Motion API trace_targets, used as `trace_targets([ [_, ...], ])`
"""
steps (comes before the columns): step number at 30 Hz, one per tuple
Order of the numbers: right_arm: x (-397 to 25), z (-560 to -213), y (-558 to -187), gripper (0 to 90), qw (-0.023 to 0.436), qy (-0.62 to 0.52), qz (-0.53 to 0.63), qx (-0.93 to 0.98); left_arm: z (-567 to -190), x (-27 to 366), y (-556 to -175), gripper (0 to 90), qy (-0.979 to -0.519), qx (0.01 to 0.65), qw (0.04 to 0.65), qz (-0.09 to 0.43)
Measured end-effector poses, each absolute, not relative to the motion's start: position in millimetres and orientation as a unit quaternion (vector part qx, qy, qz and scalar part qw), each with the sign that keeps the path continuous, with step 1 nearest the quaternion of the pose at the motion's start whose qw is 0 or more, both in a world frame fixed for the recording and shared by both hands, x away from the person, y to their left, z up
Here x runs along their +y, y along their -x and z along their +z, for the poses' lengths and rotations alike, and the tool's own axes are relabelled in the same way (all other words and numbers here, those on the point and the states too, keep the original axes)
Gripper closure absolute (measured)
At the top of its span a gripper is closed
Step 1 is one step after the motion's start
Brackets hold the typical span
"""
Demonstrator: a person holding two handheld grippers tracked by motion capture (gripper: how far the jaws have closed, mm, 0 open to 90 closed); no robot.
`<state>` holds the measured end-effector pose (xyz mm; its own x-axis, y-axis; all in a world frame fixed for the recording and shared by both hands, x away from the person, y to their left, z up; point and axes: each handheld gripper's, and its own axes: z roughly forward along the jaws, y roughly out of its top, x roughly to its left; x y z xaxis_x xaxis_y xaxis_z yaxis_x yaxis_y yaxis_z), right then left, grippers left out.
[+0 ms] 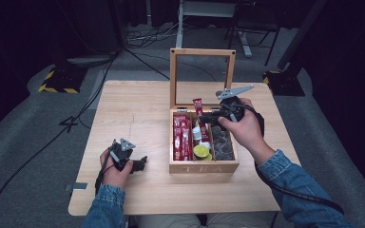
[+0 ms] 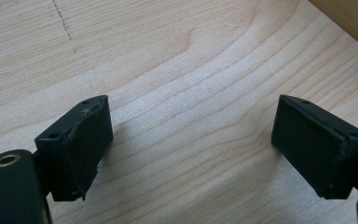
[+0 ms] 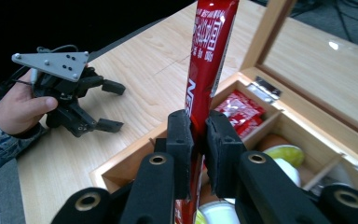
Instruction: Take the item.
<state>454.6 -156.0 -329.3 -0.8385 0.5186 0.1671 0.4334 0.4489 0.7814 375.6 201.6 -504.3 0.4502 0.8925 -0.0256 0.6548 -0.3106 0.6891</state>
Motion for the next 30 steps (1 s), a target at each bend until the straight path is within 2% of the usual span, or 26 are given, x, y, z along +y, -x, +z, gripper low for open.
trace_targets([
  [30, -252, -314, -473, 80.8, 0.125, -0.363, 0.424, 0.821, -504, 202, -375, 12.1, -0.788, 0.492, 0.322, 0.184],
])
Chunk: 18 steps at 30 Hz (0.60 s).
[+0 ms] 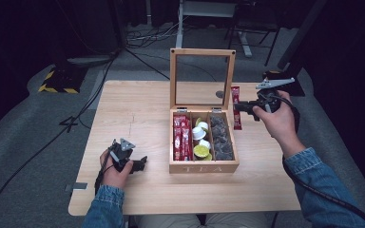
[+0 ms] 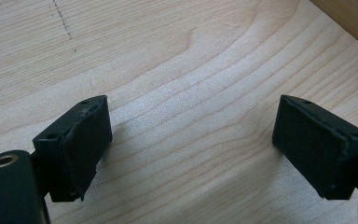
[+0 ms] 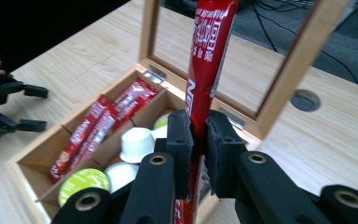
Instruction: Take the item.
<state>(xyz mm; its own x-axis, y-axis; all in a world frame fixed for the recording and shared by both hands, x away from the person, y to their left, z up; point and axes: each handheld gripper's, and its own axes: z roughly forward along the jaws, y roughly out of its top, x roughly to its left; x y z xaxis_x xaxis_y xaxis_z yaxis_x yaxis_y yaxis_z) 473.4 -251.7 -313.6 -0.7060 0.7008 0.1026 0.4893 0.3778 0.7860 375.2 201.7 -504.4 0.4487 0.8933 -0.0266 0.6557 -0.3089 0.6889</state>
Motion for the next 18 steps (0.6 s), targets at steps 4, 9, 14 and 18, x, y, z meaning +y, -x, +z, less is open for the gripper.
trace_targets([
  [4, -265, -319, -478, 80.8, 0.133, -0.371, 0.419, 0.818, -504, 202, -375, 12.1, -0.788, 0.491, 0.322, 0.185],
  [9, -279, -325, -483, 80.8, 0.138, -0.384, 0.418, 0.811, -504, 202, -374, 12.1, -0.787, 0.493, 0.322, 0.183],
  [14, -291, -329, -487, 80.8, 0.147, -0.388, 0.420, 0.807, -504, 203, -374, 12.1, -0.788, 0.491, 0.322, 0.184],
  [18, -299, -334, -491, 80.8, 0.152, -0.393, 0.415, 0.806, -504, 203, -374, 12.1, -0.788, 0.492, 0.322, 0.183],
])
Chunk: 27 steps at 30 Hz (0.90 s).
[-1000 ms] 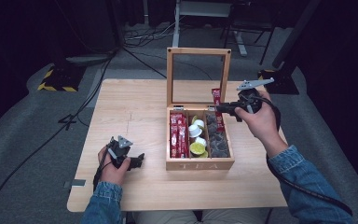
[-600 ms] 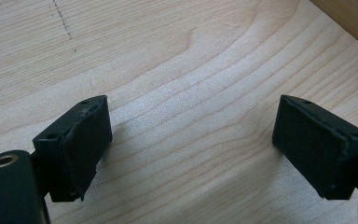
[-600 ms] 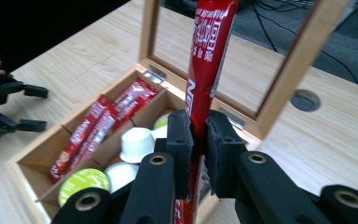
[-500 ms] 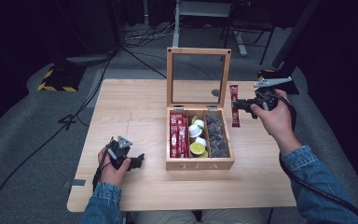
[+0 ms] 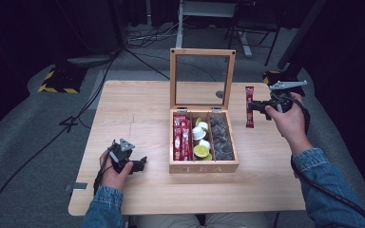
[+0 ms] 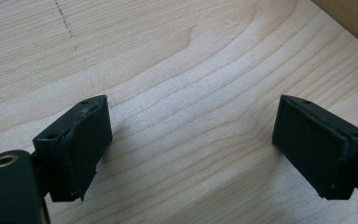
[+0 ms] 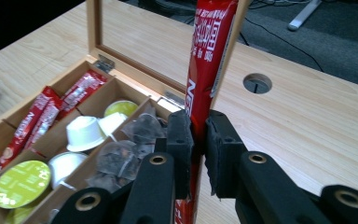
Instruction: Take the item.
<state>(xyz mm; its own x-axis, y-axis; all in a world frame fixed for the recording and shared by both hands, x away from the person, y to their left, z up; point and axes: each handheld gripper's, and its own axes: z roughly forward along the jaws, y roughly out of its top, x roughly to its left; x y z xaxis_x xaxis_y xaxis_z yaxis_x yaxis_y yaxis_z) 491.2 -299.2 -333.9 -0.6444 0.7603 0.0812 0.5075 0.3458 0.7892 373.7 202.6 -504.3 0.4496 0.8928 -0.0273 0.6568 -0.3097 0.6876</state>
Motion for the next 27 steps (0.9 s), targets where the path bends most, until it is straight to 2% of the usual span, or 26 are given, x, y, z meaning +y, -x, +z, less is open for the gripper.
trace_targets([
  [18, -318, -380, -508, 80.7, 0.126, -0.442, 0.371, 0.807, -504, 203, -374, 12.1, -0.788, 0.491, 0.322, 0.184],
  [27, -322, -399, -512, 80.7, 0.086, -0.466, 0.349, 0.809, -504, 203, -374, 12.1, -0.789, 0.491, 0.321, 0.184],
])
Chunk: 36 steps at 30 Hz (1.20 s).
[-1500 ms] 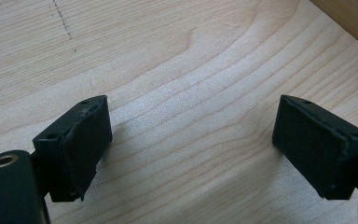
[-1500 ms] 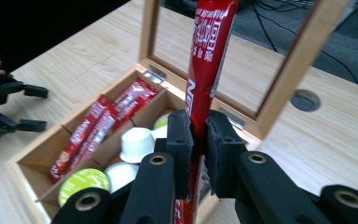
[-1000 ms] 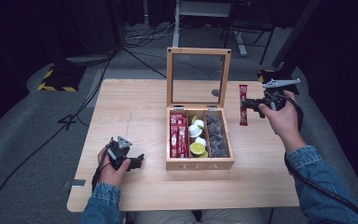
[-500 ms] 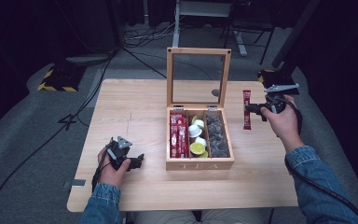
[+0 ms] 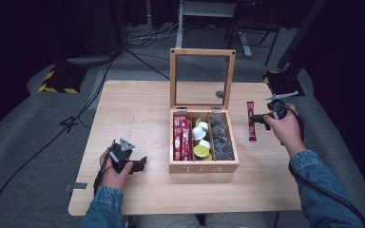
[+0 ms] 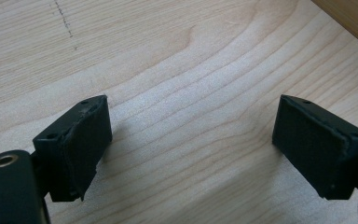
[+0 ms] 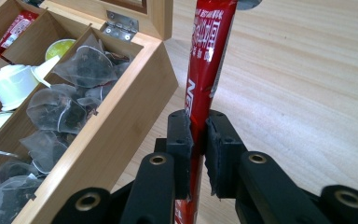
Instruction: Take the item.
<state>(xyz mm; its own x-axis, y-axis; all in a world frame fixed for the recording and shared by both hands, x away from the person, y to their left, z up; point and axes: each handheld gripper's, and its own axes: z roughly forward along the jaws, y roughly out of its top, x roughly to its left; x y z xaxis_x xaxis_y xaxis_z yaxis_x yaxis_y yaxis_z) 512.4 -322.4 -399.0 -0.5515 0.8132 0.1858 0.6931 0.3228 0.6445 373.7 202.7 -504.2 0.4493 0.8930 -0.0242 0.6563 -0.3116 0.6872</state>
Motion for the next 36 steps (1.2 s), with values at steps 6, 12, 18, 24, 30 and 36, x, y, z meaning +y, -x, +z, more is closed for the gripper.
trace_targets([
  [6, -322, -407, -513, 80.7, 0.078, -0.478, 0.338, 0.807, -504, 203, -374, 12.1, -0.788, 0.491, 0.321, 0.185],
  [12, -322, -415, -515, 80.7, 0.068, -0.485, 0.333, 0.806, -504, 203, -374, 12.1, -0.789, 0.491, 0.321, 0.185],
  [18, -322, -424, -516, 80.6, 0.058, -0.493, 0.327, 0.804, -504, 203, -374, 12.1, -0.788, 0.491, 0.321, 0.184],
  [24, -324, -433, -517, 80.5, 0.055, -0.502, 0.325, 0.800, -504, 203, -374, 12.1, -0.788, 0.491, 0.321, 0.184],
  [30, -326, -442, -516, 80.5, 0.051, -0.512, 0.317, 0.797, -504, 203, -374, 12.1, -0.788, 0.492, 0.322, 0.183],
  [36, -327, -449, -514, 78.8, 0.062, -0.516, 0.303, 0.799, -504, 203, -374, 12.1, -0.788, 0.491, 0.322, 0.183],
])
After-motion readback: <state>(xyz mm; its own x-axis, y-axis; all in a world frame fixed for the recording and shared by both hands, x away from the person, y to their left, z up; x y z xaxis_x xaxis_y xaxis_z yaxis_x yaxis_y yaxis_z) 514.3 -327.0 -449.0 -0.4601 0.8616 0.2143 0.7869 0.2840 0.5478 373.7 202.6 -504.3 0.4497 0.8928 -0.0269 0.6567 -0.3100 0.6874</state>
